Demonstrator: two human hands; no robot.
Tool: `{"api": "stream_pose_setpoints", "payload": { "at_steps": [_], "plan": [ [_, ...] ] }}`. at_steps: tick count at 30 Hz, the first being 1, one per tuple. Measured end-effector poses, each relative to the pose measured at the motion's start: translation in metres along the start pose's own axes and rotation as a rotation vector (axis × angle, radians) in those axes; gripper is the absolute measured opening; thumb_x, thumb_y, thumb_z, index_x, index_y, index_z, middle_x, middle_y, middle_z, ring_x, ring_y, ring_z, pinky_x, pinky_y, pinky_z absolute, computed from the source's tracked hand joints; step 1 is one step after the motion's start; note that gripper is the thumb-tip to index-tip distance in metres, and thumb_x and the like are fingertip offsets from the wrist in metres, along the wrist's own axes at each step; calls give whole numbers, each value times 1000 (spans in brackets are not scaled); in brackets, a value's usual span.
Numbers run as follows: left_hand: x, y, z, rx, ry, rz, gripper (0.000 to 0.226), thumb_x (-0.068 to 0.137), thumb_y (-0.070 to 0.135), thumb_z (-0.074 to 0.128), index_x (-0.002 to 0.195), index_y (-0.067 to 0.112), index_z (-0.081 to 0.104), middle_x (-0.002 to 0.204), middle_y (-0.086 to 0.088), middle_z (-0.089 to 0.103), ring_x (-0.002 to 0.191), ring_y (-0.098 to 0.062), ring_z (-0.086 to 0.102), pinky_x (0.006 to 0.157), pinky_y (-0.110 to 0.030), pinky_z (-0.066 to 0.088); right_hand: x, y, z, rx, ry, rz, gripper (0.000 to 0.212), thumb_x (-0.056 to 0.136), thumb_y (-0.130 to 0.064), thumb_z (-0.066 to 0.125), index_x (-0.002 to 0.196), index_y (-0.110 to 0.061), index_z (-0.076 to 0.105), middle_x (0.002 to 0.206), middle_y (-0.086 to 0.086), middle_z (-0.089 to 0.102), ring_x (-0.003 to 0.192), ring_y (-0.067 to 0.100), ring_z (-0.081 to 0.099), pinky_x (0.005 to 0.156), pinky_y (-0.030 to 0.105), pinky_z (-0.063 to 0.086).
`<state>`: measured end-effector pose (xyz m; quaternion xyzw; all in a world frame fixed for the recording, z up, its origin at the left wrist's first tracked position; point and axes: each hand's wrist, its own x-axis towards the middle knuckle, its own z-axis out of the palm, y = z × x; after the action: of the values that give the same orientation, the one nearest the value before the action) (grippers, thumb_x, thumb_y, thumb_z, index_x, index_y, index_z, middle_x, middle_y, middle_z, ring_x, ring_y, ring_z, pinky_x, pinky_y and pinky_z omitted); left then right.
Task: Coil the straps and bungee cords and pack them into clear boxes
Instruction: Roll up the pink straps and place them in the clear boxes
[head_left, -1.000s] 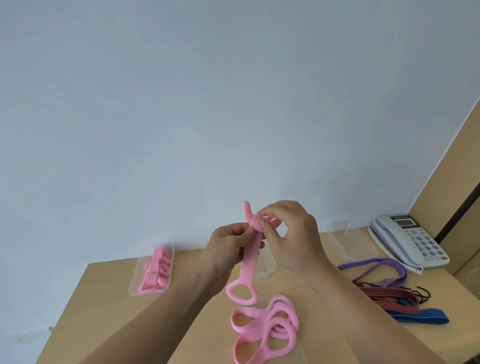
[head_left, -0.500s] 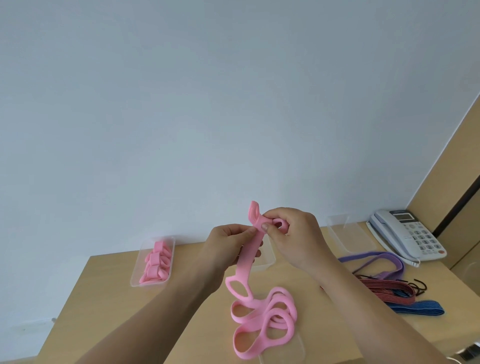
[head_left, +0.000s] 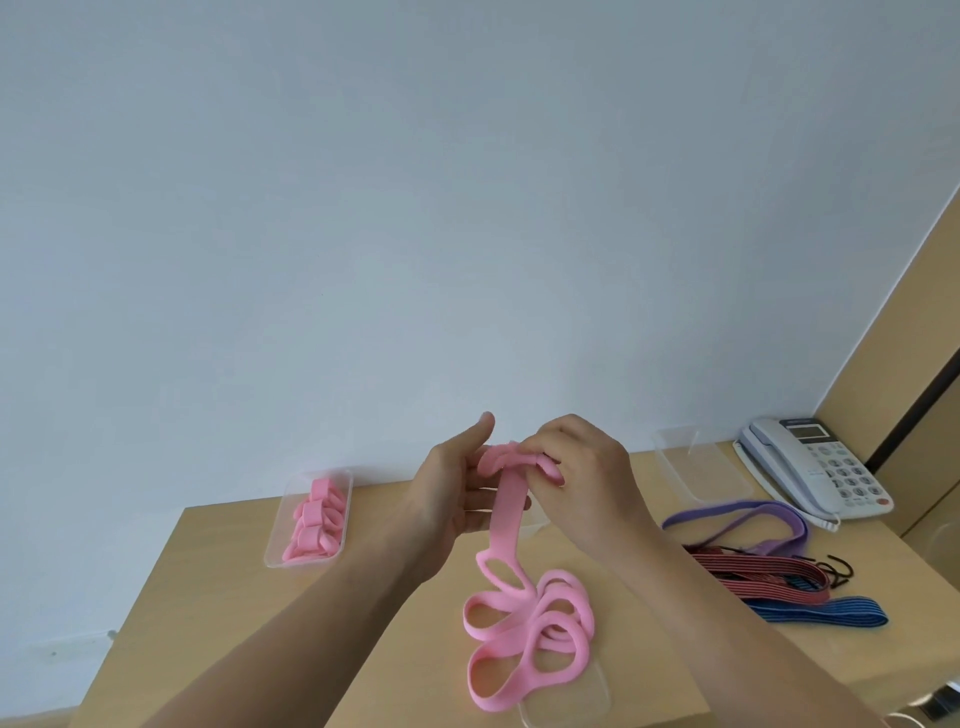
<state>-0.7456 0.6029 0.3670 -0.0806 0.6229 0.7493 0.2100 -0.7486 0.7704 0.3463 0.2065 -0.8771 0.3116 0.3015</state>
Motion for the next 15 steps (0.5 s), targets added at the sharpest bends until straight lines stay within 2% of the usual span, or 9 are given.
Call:
{"api": "stream_pose_setpoints", "payload": {
  "at_steps": [5, 8, 10, 12, 15],
  "plan": [
    [0, -3, -3, 107, -55, 115, 35, 100, 31, 59, 109, 2, 76, 97, -13, 74, 86, -25, 72, 84, -39, 55, -1, -1, -1, 5, -7, -19, 26, 74, -3, 78, 90, -24, 78, 85, -7, 56, 74, 11, 57, 63, 22, 48],
    [-2, -3, -3, 125, -59, 151, 25, 99, 21, 61, 109, 5, 77, 98, -12, 74, 88, -25, 71, 85, -39, 54, -1, -2, -3, 62, -10, 2, 18, 81, -13, 74, 94, -24, 78, 93, -7, 58, 83, 10, 60, 71, 22, 49],
    [-2, -2, -3, 125, -53, 165, 22, 97, 16, 62, 110, 7, 78, 100, -15, 76, 91, -29, 72, 85, -40, 56, 0, -3, -7, 145, -25, 32, 17, 84, -12, 70, 93, -23, 79, 97, -7, 62, 89, 8, 62, 75, 22, 52],
    [-2, -3, -1, 134, -35, 185, 22, 96, 13, 61, 110, 8, 78, 106, -18, 76, 97, -34, 73, 88, -43, 58, 3, -6, -11, 264, -35, 143, 20, 85, -5, 70, 90, -23, 77, 96, -10, 66, 91, 7, 64, 74, 21, 54],
    [-1, -1, 0, 138, 6, 220, 24, 96, 10, 58, 109, 12, 78, 102, -15, 77, 96, -34, 74, 90, -45, 59, 7, -6, -17, 340, -89, 440, 18, 89, -9, 67, 101, -22, 72, 90, -12, 71, 83, 3, 66, 74, 23, 55]
  ]
}}
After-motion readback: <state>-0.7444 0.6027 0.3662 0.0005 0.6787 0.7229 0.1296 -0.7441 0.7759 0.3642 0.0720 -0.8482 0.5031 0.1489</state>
